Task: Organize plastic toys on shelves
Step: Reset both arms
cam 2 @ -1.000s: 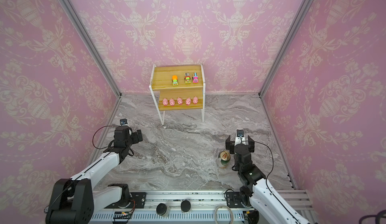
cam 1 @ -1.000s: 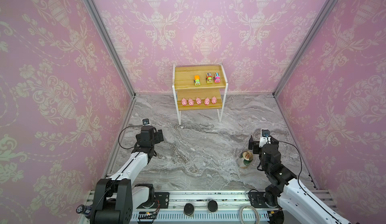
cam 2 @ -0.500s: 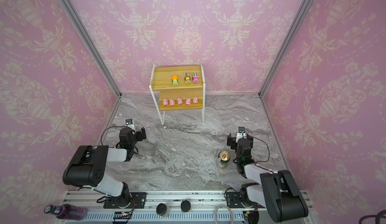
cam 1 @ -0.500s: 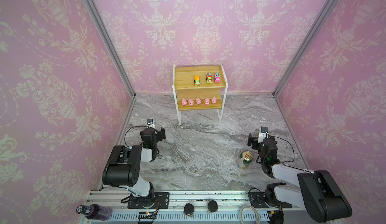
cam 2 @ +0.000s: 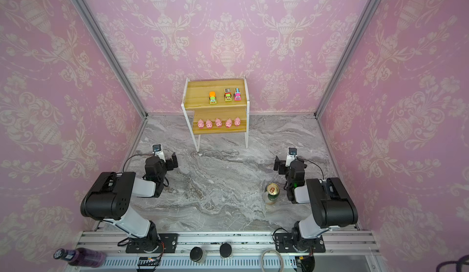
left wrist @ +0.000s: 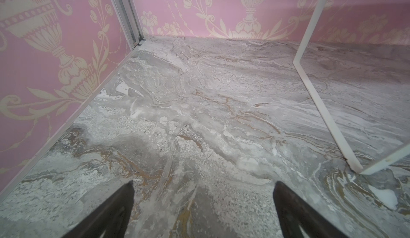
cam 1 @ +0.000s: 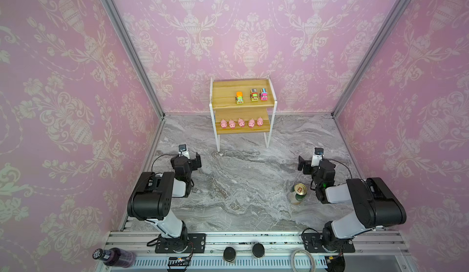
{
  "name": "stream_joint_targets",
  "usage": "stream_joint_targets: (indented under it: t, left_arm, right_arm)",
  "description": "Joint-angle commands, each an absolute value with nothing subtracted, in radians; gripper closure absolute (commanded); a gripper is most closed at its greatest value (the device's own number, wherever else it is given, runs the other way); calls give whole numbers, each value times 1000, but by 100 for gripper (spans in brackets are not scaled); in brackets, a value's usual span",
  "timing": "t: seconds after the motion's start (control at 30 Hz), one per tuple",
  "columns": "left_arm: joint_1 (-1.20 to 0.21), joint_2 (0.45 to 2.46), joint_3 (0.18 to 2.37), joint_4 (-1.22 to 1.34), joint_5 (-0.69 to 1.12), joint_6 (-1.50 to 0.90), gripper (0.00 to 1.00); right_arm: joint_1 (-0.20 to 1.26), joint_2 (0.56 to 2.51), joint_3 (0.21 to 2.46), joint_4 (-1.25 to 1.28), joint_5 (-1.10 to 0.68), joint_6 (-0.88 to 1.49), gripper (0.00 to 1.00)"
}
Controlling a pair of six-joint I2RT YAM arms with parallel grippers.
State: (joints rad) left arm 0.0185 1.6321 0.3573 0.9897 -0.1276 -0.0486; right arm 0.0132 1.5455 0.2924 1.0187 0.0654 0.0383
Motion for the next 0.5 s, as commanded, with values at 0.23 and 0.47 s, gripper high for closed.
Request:
stream_joint_targets:
  t: [0.23,0.47]
  left_arm:
    - [28,1639,356,1020,-112,-26,1]
    - [28,1637,352,1022,-112,-26,1]
  right_arm:
    - [11,1546,356,957,30,54,0]
    - [14,1544,355,960,31,53,0]
